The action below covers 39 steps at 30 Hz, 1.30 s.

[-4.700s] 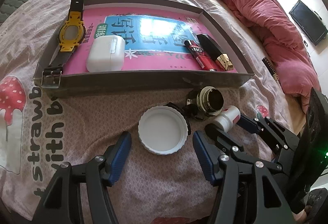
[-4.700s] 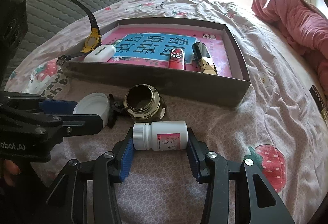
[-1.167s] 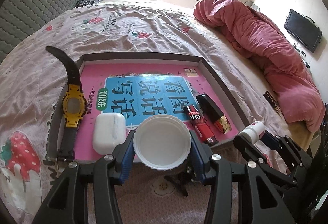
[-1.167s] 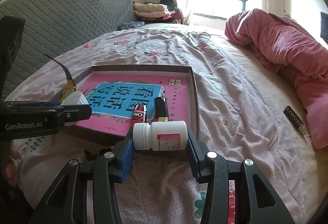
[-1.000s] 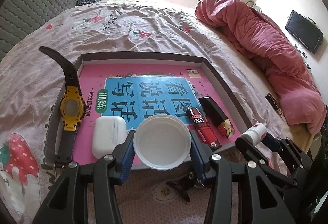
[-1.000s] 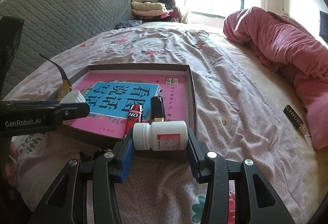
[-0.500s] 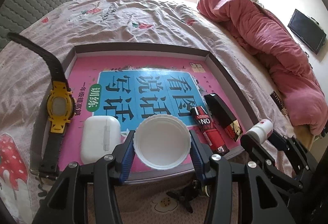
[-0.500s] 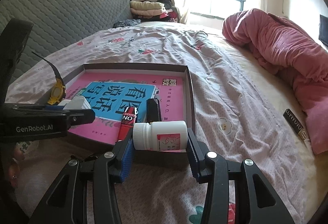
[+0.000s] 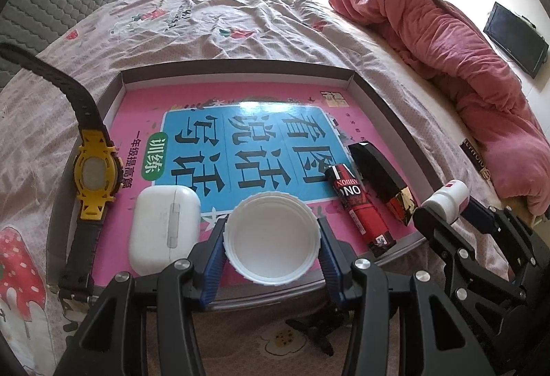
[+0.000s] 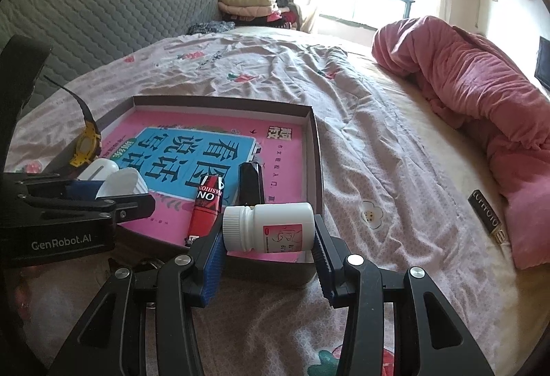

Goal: Organize rigid objects
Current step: 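Carry the white cap over the box with the left tool while the right tool carries the pill bottle, then lower the pill bottle into the box with the right tool while the left tool lowers the cap there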

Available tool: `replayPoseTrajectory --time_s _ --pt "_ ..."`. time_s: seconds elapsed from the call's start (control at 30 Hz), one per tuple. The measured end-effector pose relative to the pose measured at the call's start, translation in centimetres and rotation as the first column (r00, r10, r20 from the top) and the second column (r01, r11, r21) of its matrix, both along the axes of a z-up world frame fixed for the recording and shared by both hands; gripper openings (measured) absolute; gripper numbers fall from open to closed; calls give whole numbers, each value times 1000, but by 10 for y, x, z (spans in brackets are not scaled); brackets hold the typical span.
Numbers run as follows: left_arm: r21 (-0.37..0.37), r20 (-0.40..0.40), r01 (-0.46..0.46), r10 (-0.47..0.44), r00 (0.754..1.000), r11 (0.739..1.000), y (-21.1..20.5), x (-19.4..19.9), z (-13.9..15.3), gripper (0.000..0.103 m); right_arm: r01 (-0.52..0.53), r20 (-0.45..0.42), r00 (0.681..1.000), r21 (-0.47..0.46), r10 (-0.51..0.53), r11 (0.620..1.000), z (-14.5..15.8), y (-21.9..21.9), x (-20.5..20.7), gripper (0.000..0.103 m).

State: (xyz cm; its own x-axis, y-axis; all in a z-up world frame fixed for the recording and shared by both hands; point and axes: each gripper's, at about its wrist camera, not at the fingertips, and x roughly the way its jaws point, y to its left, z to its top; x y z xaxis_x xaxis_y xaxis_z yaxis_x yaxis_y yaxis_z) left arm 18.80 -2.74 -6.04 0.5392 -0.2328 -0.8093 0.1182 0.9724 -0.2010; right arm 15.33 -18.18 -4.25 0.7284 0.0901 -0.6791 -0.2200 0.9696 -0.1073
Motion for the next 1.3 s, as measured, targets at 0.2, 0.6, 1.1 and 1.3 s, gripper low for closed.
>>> replayPoseTrajectory --time_s 0.2,0.6,1.1,1.3 --pt "7 2 -7 7 1000 1000 4 0 0 50 -7 -62 998 -36 5 999 4 4 7 47" --pt "3 1 -14 14 1000 1000 11 0 0 50 15 -127 992 -74 -24 997 0 10 24 47" --pt "-11 1 -29 29 1000 1000 16 1 0 50 -18 -151 988 55 26 998 21 16 18 47" --pt "-14 1 -27 27 1000 1000 16 1 0 50 -32 -219 975 75 48 997 11 33 23 48"
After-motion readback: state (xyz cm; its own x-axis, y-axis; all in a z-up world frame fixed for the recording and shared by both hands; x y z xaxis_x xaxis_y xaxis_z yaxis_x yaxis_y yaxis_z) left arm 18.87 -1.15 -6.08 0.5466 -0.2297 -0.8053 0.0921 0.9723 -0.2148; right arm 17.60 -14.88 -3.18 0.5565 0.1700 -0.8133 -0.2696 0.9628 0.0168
